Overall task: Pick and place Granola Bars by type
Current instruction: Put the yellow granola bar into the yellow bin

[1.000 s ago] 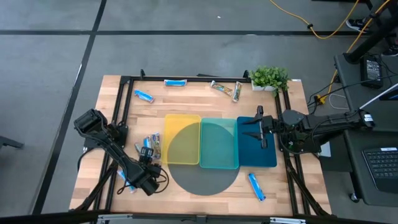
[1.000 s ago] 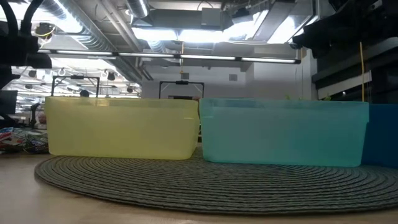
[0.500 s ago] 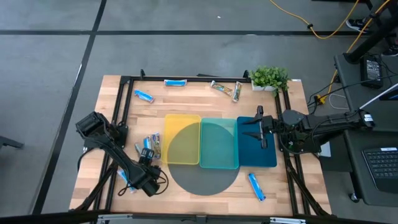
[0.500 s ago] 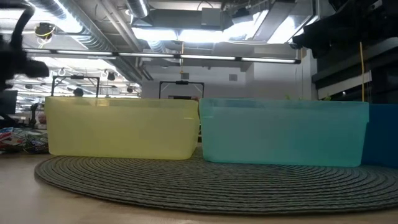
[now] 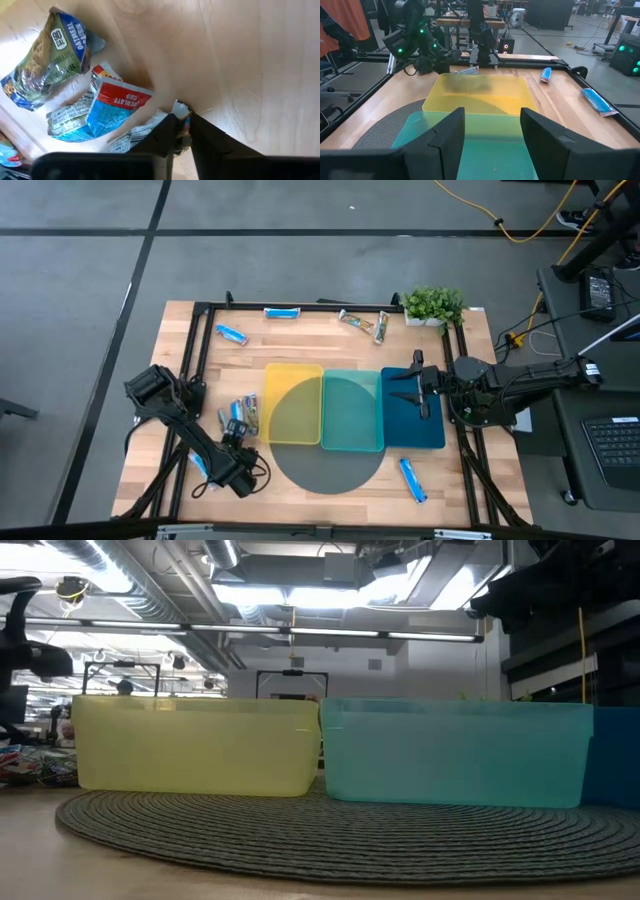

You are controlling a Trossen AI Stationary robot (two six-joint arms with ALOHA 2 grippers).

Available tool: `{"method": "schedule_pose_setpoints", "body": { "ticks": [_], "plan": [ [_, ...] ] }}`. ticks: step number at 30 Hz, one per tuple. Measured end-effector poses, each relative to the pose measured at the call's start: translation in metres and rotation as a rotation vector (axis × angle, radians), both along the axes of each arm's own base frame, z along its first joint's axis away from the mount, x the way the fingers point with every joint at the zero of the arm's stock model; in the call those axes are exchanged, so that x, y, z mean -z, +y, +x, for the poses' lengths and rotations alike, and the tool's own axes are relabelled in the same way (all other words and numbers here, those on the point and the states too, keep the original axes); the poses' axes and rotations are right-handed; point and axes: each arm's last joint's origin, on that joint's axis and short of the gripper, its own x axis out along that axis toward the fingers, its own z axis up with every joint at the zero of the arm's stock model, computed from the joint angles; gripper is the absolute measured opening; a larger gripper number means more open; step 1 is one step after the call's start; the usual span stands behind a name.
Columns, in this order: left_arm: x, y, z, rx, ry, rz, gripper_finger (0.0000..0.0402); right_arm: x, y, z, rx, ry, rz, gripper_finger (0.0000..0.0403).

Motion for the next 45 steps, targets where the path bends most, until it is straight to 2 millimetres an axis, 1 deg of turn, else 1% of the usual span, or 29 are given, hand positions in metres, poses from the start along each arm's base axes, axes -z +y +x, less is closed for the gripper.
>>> {"method": "schedule_pose_setpoints", "body": {
  "ticks": [3, 5, 14, 19, 22, 24, 26, 29, 34, 38, 41, 45],
  "plan": [
    [0.0, 0.0, 0.0, -0.013, 0.003, -0.005, 0.0013, 0.0, 0.0, 0.0, 0.001, 0.0, 0.009, 0.0195],
    [-0.001, -0.001, 0.0, -0.016, 0.01, -0.009, 0.0004, 0.0, 0.0, 0.0, 0.004, 0.001, 0.024, 0.0195],
    [-0.012, -0.007, 0.006, -0.022, 0.005, -0.022, 0.0002, 0.0, 0.0, 0.0, 0.003, 0.001, 0.023, 0.0195],
    [-0.028, -0.011, 0.011, -0.037, 0.0, -0.002, 0.0004, 0.0, 0.0, 0.0, 0.004, 0.001, 0.023, 0.0195],
    [-0.044, -0.016, 0.016, -0.051, -0.014, 0.015, 0.0002, 0.0, 0.0, 0.0, 0.003, 0.001, 0.023, 0.0195],
    [-0.059, -0.019, 0.021, -0.058, -0.053, 0.015, 0.0003, 0.0, 0.0, 0.0, 0.004, 0.001, 0.023, 0.0195],
    [-0.077, -0.022, 0.025, -0.059, -0.119, -0.006, 0.0003, 0.0, 0.0, 0.0, 0.004, 0.001, 0.023, 0.0195],
    [-0.106, -0.024, 0.03, -0.063, -0.268, -0.035, 0.0002, 0.0, 0.0, 0.0, 0.004, 0.001, 0.023, 0.0195],
    [-0.157, -0.017, 0.032, -0.086, -0.535, -0.055, 0.0004, 0.0, 0.0, 0.0, 0.004, 0.0, 0.023, 0.0195],
    [-0.191, -0.004, 0.031, -0.133, -0.68, -0.086, 0.0002, 0.0, 0.0, 0.0, 0.004, 0.0, 0.022, 0.0195],
    [-0.206, 0.006, 0.029, -0.16, -0.742, -0.103, 0.0004, 0.0, 0.0, 0.0, 0.004, 0.0, 0.022, 0.0195],
    [-0.216, 0.017, 0.027, -0.181, -0.778, -0.107, 0.0007, 0.0, 0.0, 0.0, 0.004, 0.0, 0.022, 0.0195]
  ]
}}
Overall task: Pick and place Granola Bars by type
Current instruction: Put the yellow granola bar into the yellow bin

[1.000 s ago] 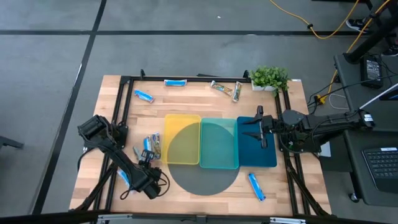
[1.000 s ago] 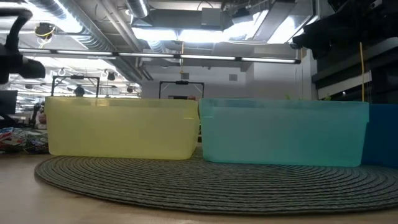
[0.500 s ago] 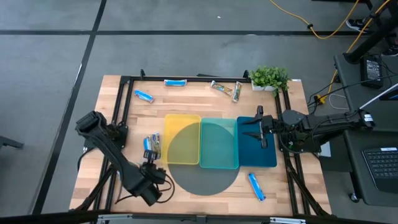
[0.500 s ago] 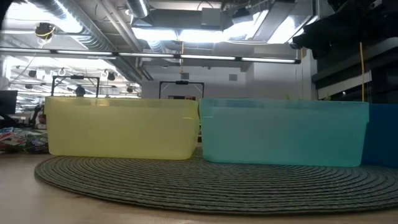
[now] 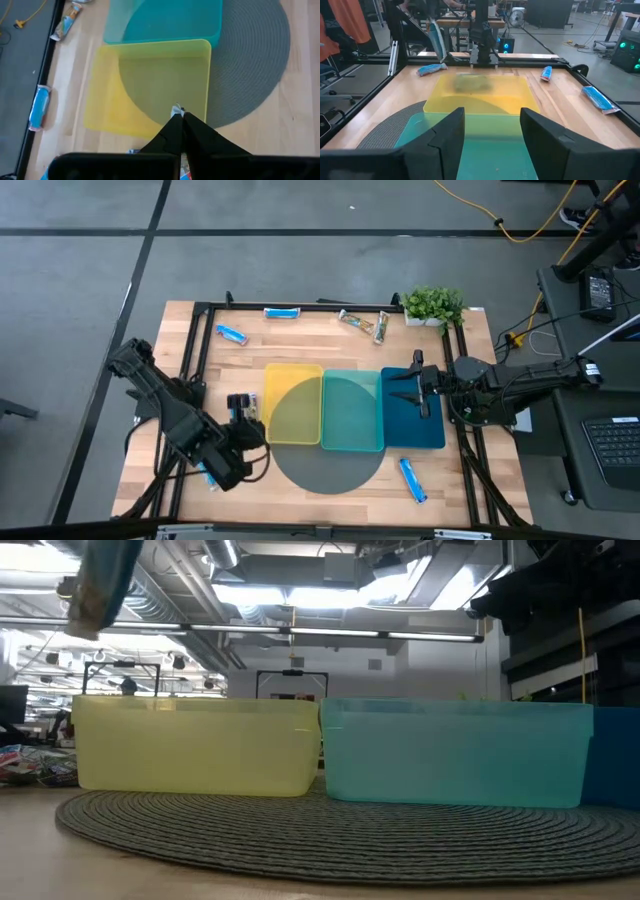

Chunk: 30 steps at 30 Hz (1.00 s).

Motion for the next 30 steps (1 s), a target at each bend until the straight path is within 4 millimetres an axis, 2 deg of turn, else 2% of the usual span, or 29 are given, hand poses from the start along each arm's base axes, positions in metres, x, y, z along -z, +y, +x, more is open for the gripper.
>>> {"method": "schedule_pose_setpoints", "body": {
  "ticks": [7, 13, 16, 23, 30],
  "plan": [
    [-0.002, 0.016, 0.01, -0.008, 0.018, 0.033, 0.0002, 0.0, 0.0, 0.0, 0.0, 0.0, 0.0, 0.0195],
    [-0.004, 0.045, 0.034, -0.012, 0.032, 0.029, 0.0007, 0.0, 0.0, 0.0, 0.001, 0.0, 0.0, 0.0195],
    [-0.015, 0.06, 0.047, 0.01, 0.006, 0.009, 0.0005, 0.0, 0.0, 0.0, 0.0, -0.001, 0.0, 0.0195],
    [-0.06, 0.099, 0.063, -0.001, -0.144, 0.05, 0.0004, 0.0, 0.0, 0.0, 0.001, 0.0, 0.002, 0.0195],
    [-0.065, 0.127, 0.068, -0.031, -0.123, 0.032, 0.0002, 0.0, 0.0, 0.0, 0.002, -0.002, 0.0, 0.0195]
  ]
}}
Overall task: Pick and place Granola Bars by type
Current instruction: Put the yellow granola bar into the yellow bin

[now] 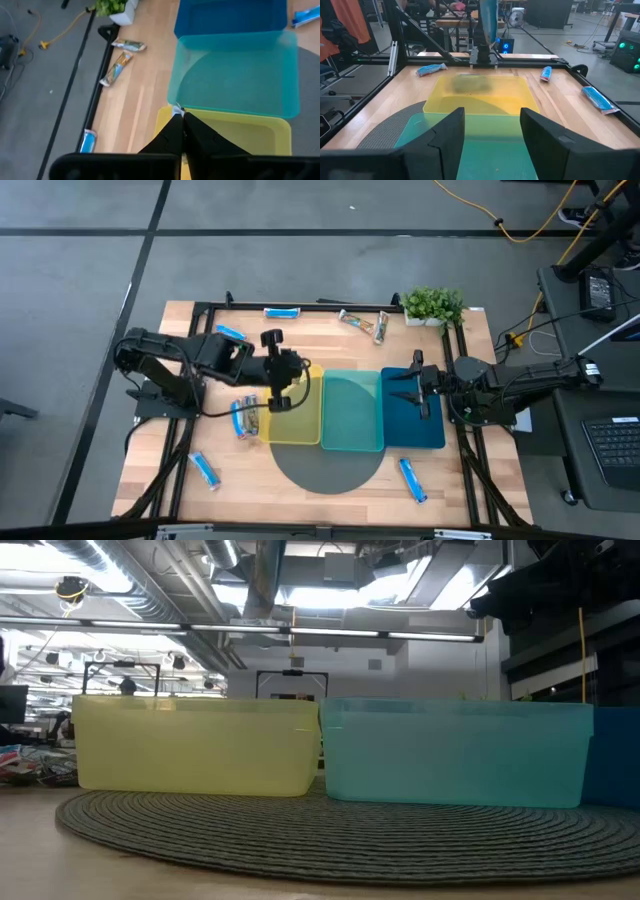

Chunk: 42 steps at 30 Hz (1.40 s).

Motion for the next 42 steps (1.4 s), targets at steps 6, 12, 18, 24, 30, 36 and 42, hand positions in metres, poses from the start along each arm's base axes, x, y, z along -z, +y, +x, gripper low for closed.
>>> {"method": "schedule_pose_setpoints", "body": {
  "ticks": [6, 12, 18, 24, 30, 36, 42],
  "plan": [
    [0.016, 0.019, 0.017, -0.016, 0.079, -0.002, 0.0005, 0.0, 0.0, 0.0, 0.0, -0.003, -0.001, 0.0195],
    [0.064, 0.032, 0.028, -0.004, 0.252, -0.055, 0.0004, -0.001, 0.0, 0.0, -0.005, -0.015, -0.055, 0.0195],
    [0.106, 0.041, 0.026, -0.027, 0.349, -0.093, 0.0006, -0.002, 0.0, 0.0, -0.008, -0.026, -0.08, 0.0195],
    [0.134, 0.051, 0.033, 0.035, 0.295, -0.199, 0.0004, -0.006, 0.0, 0.001, -0.012, -0.065, -0.132, 0.0195],
    [0.15, 0.059, 0.035, 0.055, 0.254, -0.266, 0.0004, -0.007, 0.0, 0.001, -0.014, -0.082, -0.157, 0.0195],
    [0.166, 0.06, 0.029, 0.085, 0.31, -0.322, 0.0002, -0.008, 0.0, 0.001, -0.014, -0.086, -0.156, 0.0195],
    [0.184, 0.067, 0.028, 0.064, 0.347, -0.326, 0.0005, -0.008, 0.0, 0.001, -0.014, -0.085, -0.156, 0.0195]
  ]
}}
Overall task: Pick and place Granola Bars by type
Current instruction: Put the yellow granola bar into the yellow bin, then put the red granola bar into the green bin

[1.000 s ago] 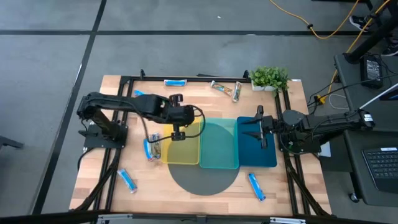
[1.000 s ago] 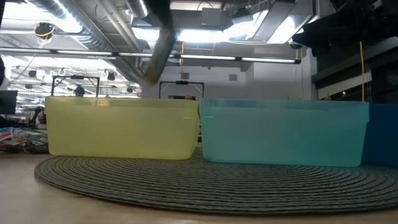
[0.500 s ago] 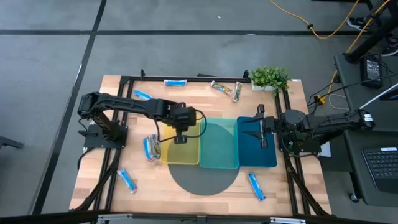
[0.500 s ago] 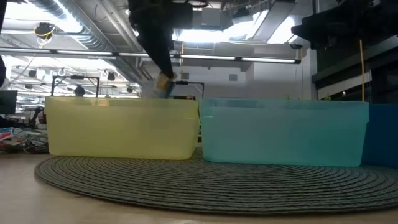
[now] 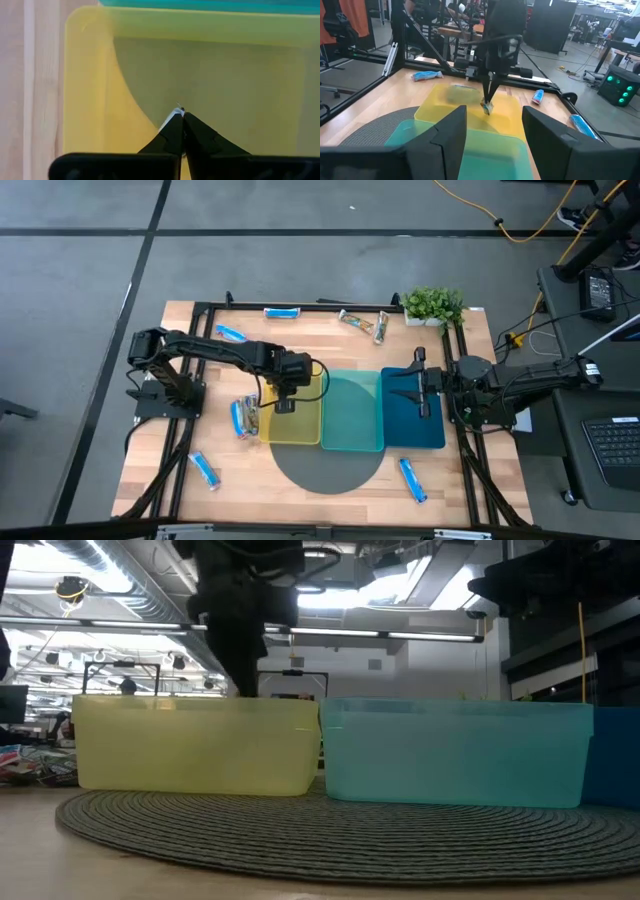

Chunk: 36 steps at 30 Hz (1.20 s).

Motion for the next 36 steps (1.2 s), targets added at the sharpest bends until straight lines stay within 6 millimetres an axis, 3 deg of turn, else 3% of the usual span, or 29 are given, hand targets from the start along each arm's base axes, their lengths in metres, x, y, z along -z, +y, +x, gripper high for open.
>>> {"method": "schedule_pose_setpoints", "body": {
  "ticks": [8, 23, 28, 36],
  "plan": [
    [0.023, 0.003, 0.008, 0.029, 0.046, 0.011, 0.001, 0.0, 0.0, 0.0, 0.0, 0.0, 0.005, 0.0195],
    [0.026, 0.004, 0.013, 0.066, 0.028, 0.023, 0.0053, 0.0, 0.0, 0.0, 0.0, 0.001, 0.008, 0.0195],
    [0.022, 0.003, 0.012, 0.065, 0.033, 0.002, 0.0078, 0.0, 0.0, 0.0, 0.0, 0.001, 0.008, 0.0195],
    [-0.005, -0.006, 0.015, 0.084, 0.077, -0.007, 0.009, 0.0, 0.0, 0.0, 0.0, 0.001, 0.006, 0.0195]
  ]
}}
